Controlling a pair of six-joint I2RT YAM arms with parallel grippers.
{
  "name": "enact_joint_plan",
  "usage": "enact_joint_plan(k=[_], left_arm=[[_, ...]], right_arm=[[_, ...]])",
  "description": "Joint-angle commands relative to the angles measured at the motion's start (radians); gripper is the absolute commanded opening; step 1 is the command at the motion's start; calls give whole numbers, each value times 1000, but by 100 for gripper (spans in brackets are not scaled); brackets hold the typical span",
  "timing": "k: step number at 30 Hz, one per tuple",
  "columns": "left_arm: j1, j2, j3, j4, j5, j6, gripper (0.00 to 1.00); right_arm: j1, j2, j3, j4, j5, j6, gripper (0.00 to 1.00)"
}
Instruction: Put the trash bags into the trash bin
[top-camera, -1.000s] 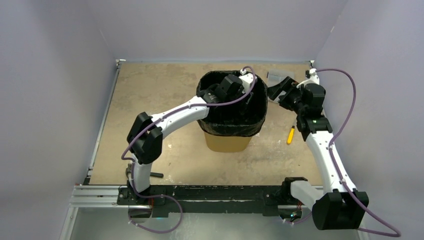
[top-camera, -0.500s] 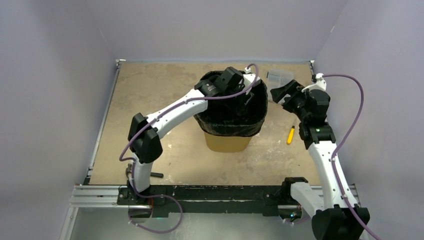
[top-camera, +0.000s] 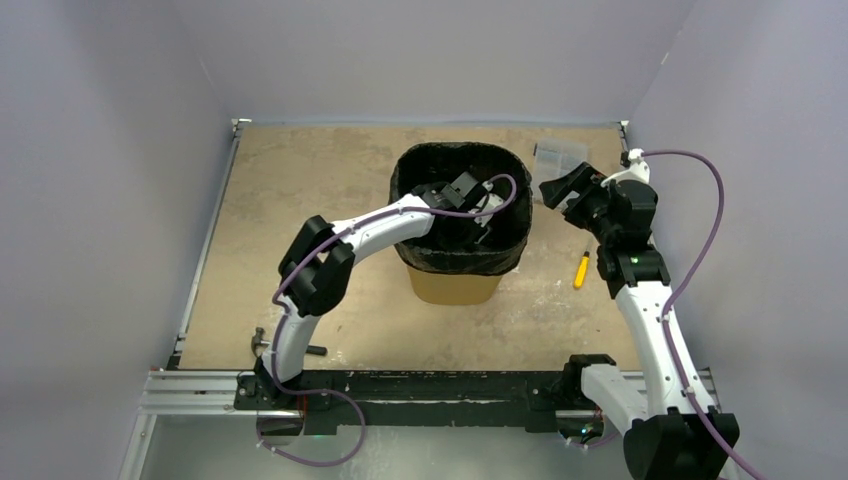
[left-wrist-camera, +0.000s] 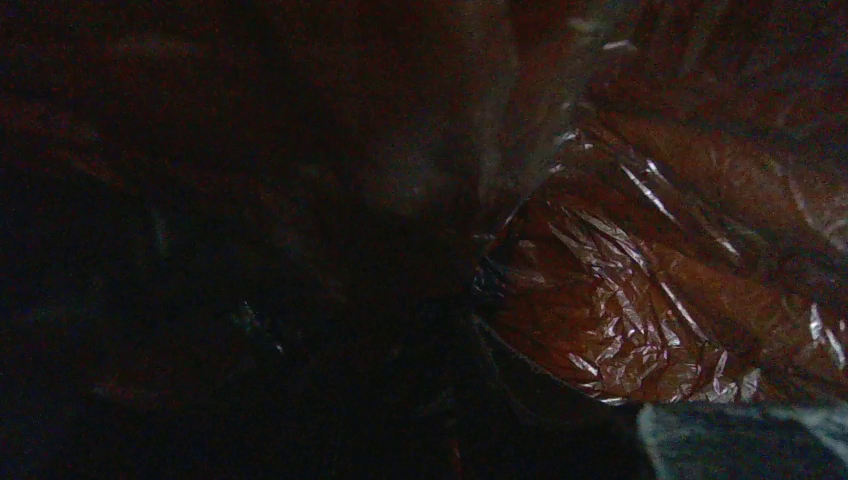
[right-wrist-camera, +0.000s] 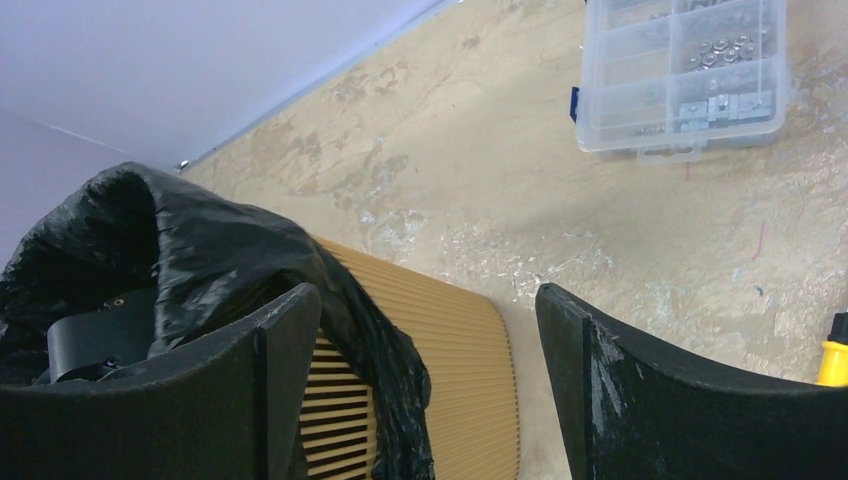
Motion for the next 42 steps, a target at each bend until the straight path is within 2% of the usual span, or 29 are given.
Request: enact_joint_plan(k=[1,7,13,19,22,28,36,42], left_arm=[[10,1,-5,43,-10,10,40],[11,48,-16,39,5,2,41],[12,133,117,-111,-17,30,42],[20,151,177,-191,-15,60,42],[21,47,100,-91,-39,42,41],[20,-111,76,63,1,23,45],[20,-204,73,61,-16,19,45],[21,-374,-30,336,94,-50,45]], right_arm=[[-6,-1,-6,25,10,-17,83],[-5,18,-13,37,-2,-11,83],[-5,18,-21,44,-2,-9,83],[-5,16,-31,48,0,-8,82],[-5,11,-32,47,9,-9,83],[-5,24,-36,68,-7,-2,83],[-5,29,-38,86,-36,-8,83],[-5,36,-99,127,-69,20,83]])
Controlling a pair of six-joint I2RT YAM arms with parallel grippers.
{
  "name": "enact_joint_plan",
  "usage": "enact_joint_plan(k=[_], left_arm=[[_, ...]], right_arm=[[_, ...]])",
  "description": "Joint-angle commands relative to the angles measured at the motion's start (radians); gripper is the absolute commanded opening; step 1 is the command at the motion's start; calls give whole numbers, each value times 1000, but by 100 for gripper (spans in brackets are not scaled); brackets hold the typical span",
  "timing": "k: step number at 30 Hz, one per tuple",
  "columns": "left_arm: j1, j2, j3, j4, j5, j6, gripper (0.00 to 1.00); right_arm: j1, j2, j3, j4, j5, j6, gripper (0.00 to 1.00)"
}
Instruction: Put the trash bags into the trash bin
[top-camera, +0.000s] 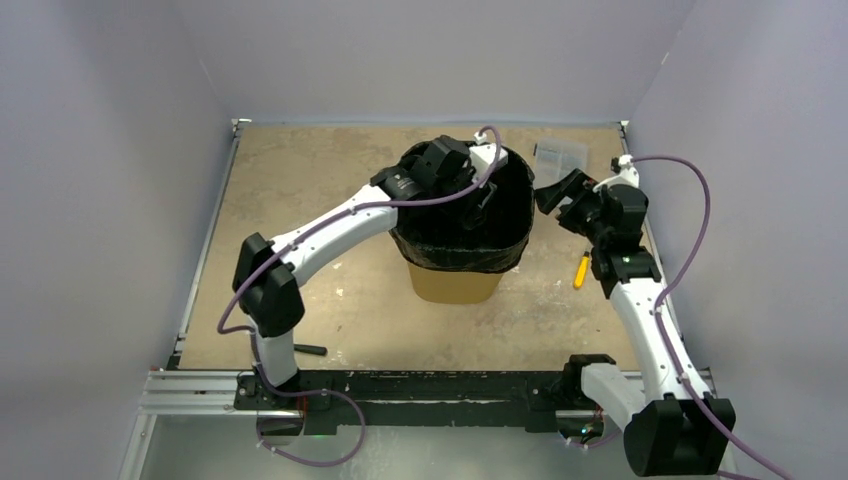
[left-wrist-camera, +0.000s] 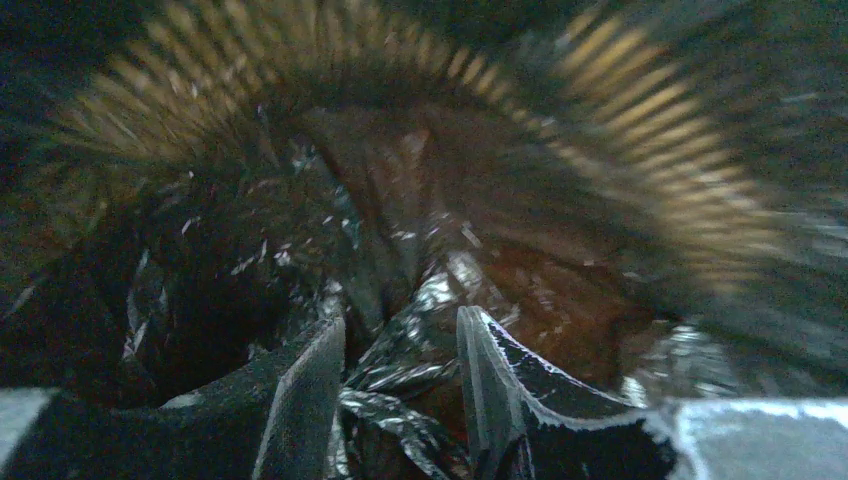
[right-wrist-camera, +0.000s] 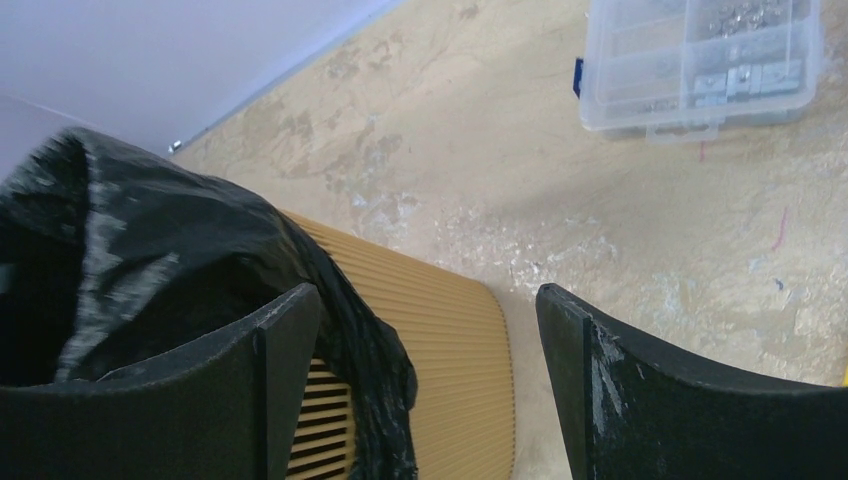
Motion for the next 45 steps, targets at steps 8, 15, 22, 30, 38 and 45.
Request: enact_joint_plan(k=[8,15,22,30,38,45], left_arm=[[51,-447,-207,410,-47,-99,47],[244,-632,-366,340,-177,-163,37],[390,-707,-554,261,-219,-266,39],[400,-762,-812,379,-110,-426,42],[400,-766,-951,526,46,-547,42],[400,-672,-1002,627,156,-579,40]], right_arm=[[-6,5,-114,103,-137,38,77],[-5,148,-103,131,-357,-46,60],[-5,258,-30,100,-443,-110,53],[-6,142,-25,63,-288,-85,70],[-17,24,-45,48,-172,-49,73],[-19,50,-35,17,-256,-46,73]])
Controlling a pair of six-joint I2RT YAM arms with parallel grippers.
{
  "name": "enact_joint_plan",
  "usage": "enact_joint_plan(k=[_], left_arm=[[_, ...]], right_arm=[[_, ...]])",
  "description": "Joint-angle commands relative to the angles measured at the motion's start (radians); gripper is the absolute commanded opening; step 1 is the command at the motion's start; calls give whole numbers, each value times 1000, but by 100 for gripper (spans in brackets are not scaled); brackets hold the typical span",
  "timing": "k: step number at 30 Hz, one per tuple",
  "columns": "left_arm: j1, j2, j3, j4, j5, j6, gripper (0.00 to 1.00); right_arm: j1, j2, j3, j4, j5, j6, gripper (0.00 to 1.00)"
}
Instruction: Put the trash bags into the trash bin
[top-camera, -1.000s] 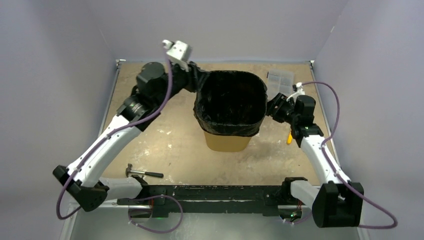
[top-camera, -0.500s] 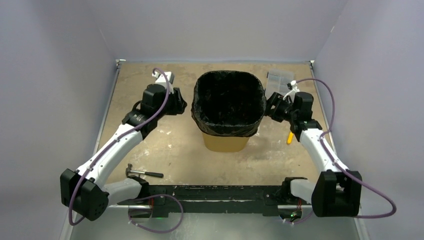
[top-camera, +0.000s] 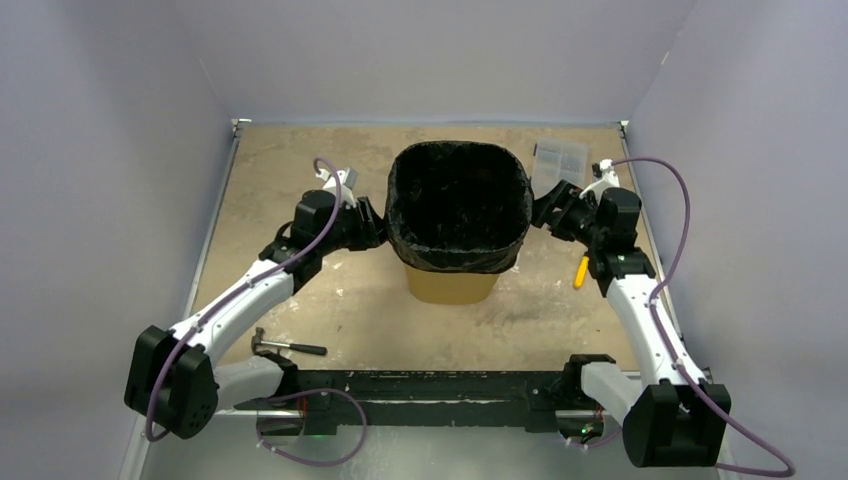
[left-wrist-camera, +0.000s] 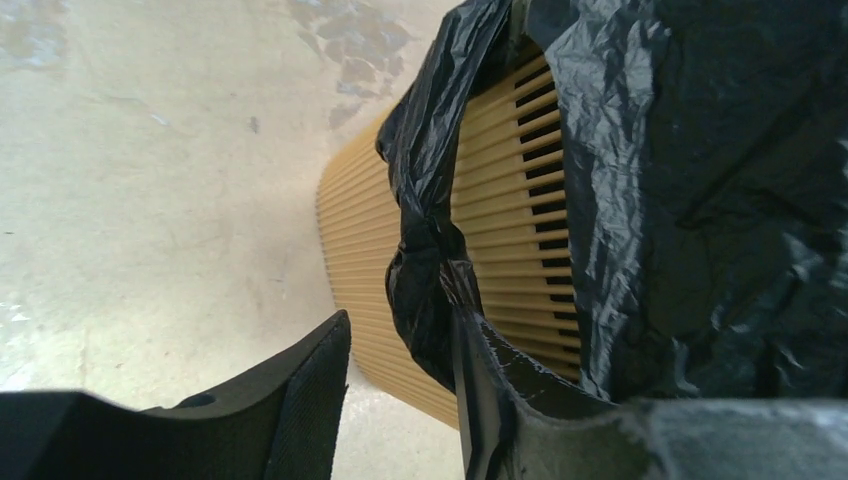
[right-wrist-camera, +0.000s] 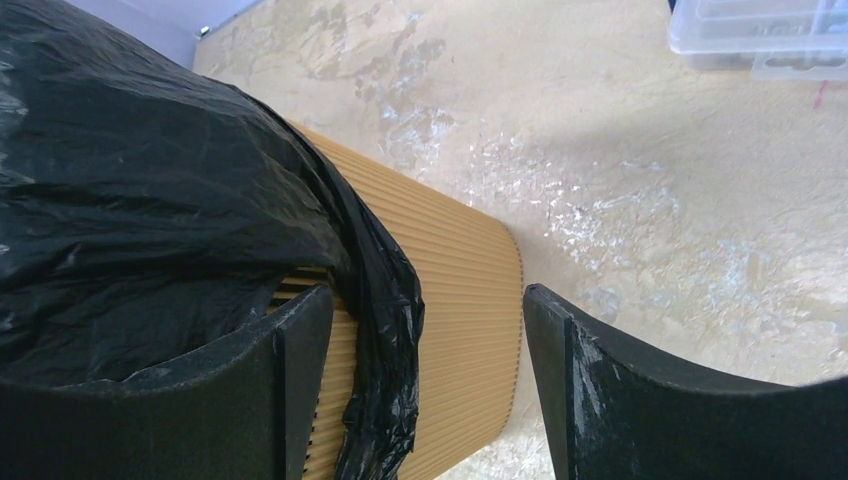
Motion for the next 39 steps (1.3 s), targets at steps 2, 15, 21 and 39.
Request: enact_joint_plan(k=[2,15,21,39], left_arm=[[6,61,-5,106,108,-35,39],[6,-15,85,-105,-86,9,48],[16,-98,120,-283,-406,21,61],[18,-250,170,-253,-633,39,82]], right_arm=[[-5,19,42,-27,-44,12,73],[-5,70,49,2,-198,-7,74],[38,31,12,84,-177,63,73],[177,6,136,-84,387,-79,93]])
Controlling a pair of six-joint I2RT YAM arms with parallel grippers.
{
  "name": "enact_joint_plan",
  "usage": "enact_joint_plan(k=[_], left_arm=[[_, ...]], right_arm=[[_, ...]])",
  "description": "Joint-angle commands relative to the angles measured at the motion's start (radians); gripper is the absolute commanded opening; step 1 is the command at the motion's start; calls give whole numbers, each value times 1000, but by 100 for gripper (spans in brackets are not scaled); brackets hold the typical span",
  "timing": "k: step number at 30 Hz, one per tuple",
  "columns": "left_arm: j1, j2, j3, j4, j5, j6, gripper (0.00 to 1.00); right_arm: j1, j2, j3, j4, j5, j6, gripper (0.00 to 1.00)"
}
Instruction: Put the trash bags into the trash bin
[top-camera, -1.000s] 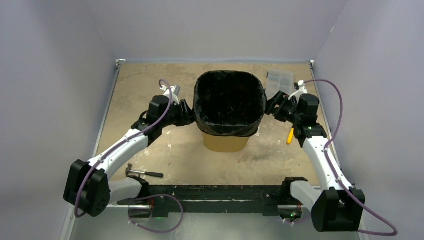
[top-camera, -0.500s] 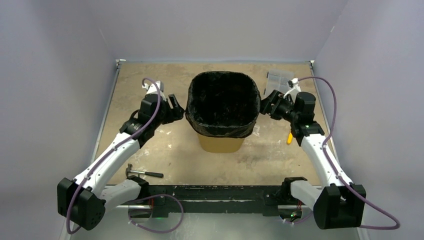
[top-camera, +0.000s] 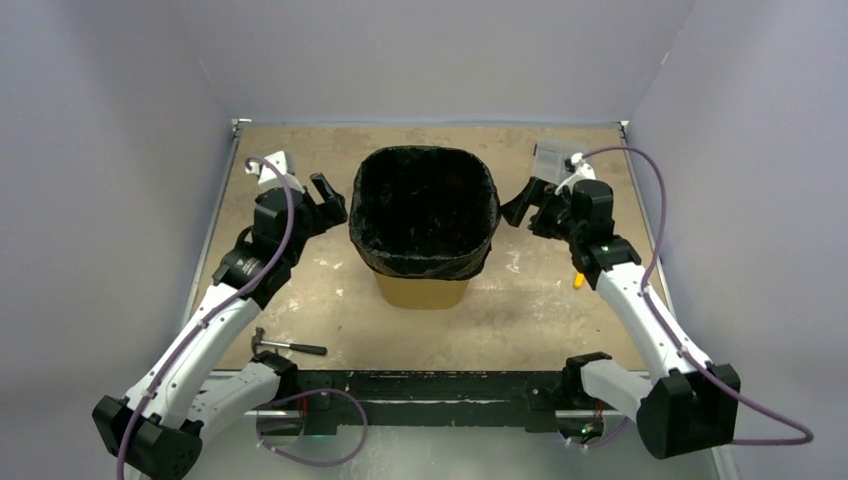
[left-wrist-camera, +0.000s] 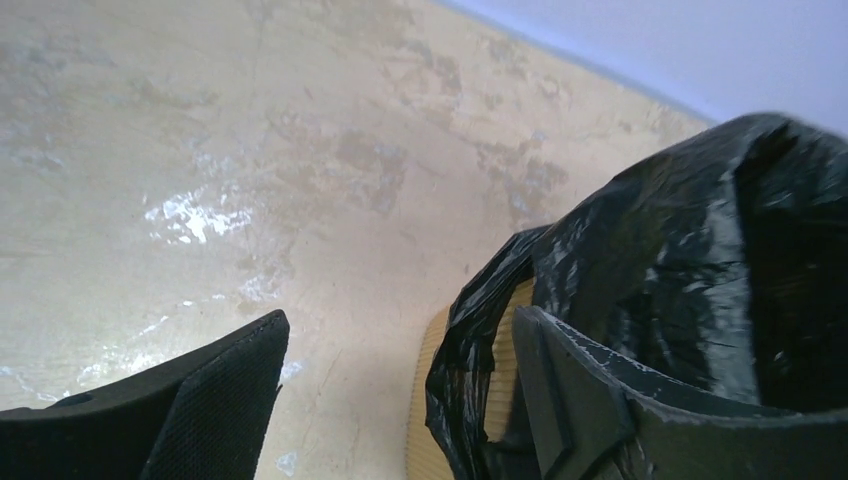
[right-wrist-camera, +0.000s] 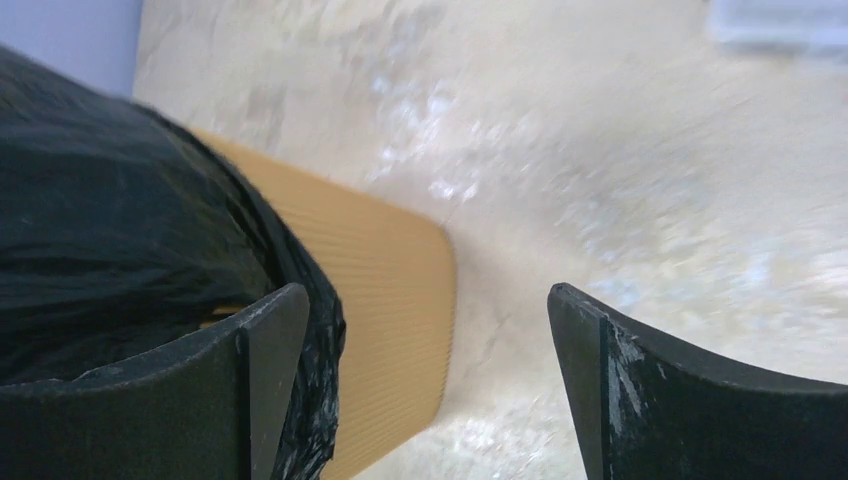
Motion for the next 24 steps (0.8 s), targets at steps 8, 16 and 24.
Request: enact_joint_plan(k=[8,16,24], left_arm=[[6,23,89,-4,-208,-17,93],[5,54,92,-17,-314,-67,97],[5,85,115,-38,-323,-45,99]], right_arm=[[-2,-207,31,166,480,-205,99],[-2,-191,29,264,323,-295,99],[-2,-182,38,301,230,-342,99]])
